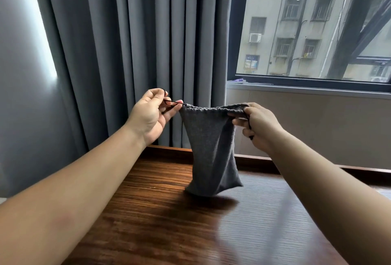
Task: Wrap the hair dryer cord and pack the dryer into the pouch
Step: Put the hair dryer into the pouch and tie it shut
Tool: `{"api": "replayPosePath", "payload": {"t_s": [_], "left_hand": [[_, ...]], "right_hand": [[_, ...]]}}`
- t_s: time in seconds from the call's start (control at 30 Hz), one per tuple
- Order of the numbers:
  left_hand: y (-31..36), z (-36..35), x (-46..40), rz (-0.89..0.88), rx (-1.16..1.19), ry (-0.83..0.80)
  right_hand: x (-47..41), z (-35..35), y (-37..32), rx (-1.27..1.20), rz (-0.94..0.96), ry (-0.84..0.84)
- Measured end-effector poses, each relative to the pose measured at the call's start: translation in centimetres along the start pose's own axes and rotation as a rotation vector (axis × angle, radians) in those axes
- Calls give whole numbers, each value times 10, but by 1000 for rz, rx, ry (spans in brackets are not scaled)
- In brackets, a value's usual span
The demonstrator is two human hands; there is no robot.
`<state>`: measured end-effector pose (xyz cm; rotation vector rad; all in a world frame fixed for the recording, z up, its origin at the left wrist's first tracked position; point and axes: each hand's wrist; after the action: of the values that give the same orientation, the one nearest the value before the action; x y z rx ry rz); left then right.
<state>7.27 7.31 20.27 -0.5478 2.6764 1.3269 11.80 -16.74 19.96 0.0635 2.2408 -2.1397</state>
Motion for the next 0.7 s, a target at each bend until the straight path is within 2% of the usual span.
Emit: {"api": "replayPosePath", "payload": {"t_s": [0.1,0.2,0.43,0.6,0.7], "left_hand": [[4,9,16,1,-62,-122],[-1,25,43,36,-260,-173],[-22,54,97,242,-449,-224],[-62,67,135,373,-746,-283],[-94,77,147,390,-1162,-352]], "right_hand": [[6,6,10,-30,65,-44],[23,13,29,6,75,-126],[101,35,75,71,-88,-300],[151,51,108,449,-106,-296],[165,50,134,705,-62,-305]]}}
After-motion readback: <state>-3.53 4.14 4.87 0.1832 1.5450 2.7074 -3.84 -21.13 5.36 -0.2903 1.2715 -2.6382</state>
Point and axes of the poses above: each hand's wrist, its own x-axis away from the middle knuckle, its own z-axis out of the back of the hand, y = z × x, and after that the axes turned 4 degrees about x, right-handed
